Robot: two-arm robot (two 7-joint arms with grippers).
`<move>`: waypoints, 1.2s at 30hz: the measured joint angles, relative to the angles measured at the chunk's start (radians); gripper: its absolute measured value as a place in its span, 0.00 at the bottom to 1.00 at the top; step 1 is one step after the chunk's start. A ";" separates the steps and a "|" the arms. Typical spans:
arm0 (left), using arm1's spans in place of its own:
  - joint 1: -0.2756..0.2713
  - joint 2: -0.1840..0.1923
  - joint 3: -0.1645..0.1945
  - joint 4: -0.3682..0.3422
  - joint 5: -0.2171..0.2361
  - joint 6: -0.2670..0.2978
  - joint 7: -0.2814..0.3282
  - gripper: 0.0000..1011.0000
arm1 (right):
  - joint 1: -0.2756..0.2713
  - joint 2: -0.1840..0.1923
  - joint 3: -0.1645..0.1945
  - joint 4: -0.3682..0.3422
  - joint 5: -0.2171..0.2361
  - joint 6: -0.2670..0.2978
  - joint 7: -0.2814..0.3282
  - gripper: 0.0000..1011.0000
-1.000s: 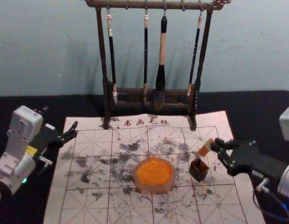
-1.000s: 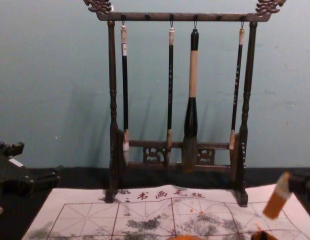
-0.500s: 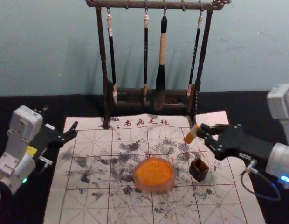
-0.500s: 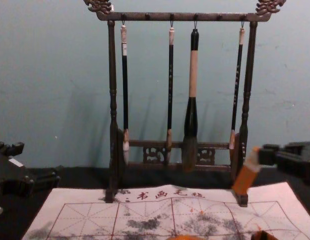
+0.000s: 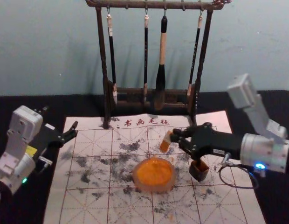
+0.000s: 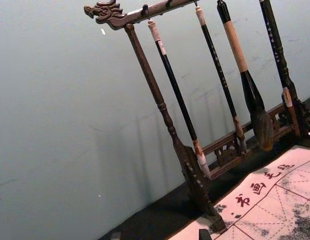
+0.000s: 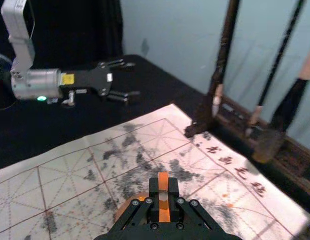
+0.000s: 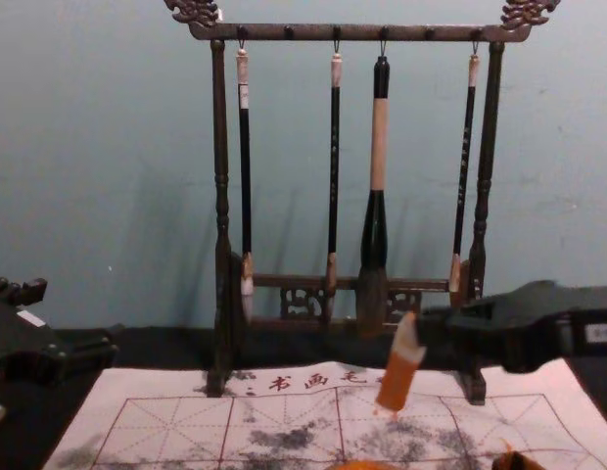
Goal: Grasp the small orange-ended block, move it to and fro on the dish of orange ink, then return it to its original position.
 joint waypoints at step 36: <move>0.000 0.000 0.000 0.000 0.000 0.000 0.000 1.00 | 0.170 -0.050 -0.197 0.198 -0.110 -0.026 0.060 0.05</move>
